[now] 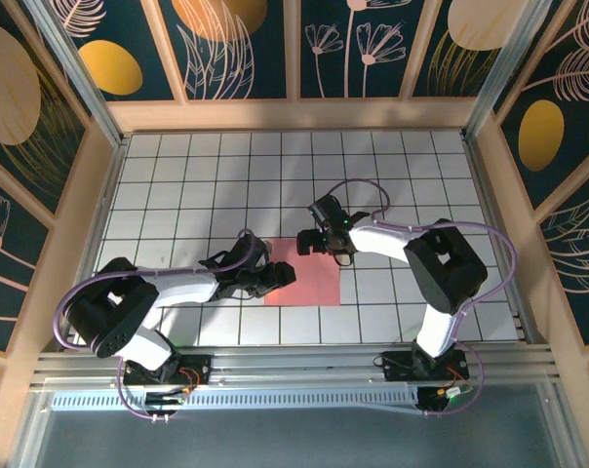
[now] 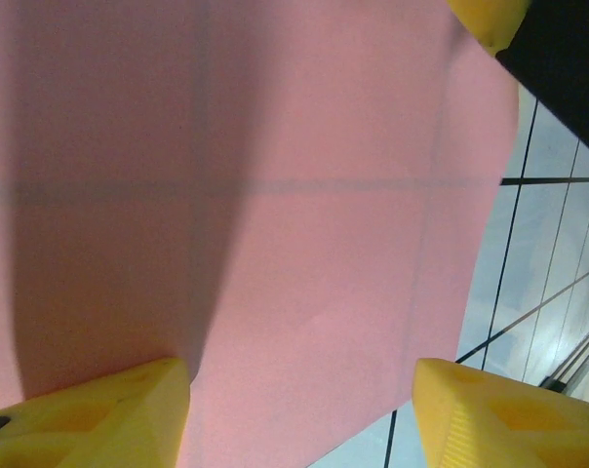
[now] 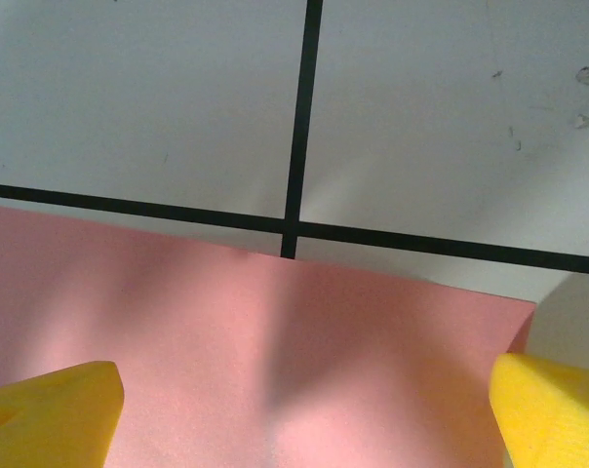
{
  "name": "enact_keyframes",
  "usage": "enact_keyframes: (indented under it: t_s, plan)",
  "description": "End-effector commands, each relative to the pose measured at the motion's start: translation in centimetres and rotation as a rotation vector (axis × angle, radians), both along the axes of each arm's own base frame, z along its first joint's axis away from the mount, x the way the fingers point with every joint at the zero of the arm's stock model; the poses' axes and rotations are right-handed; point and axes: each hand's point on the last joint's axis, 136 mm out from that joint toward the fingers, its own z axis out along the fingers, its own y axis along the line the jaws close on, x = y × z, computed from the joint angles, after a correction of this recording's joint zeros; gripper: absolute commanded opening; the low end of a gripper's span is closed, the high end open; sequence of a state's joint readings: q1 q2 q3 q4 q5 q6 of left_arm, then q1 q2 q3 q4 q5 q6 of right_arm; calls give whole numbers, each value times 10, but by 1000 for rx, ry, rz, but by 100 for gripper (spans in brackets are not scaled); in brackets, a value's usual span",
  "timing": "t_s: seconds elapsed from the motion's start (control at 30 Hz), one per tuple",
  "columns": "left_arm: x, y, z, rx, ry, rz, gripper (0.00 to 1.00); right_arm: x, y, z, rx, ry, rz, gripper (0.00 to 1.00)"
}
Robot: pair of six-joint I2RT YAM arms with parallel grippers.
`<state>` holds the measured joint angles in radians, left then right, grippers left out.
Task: Fold a paper plane with a square sheet of paper (fold left side to right side)
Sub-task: Pick up the square sheet of paper from the center of the table.
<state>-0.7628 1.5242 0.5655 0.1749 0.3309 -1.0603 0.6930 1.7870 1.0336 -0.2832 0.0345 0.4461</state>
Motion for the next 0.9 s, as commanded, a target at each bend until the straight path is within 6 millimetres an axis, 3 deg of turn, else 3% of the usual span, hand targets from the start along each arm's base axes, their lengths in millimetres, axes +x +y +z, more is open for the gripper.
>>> enact_keyframes:
  t_s: [0.0,0.3,0.87]
  plan:
    - [-1,6,-12,50,22,1,62,-9,0,-7,-52,29,25,97]
    - [3,5,-10,42,8,15,61,-27,11,2,-62,47,81,92]
    - [17,-7,9,-30,-45,46,60,-49,42,12,70,113,172,58]
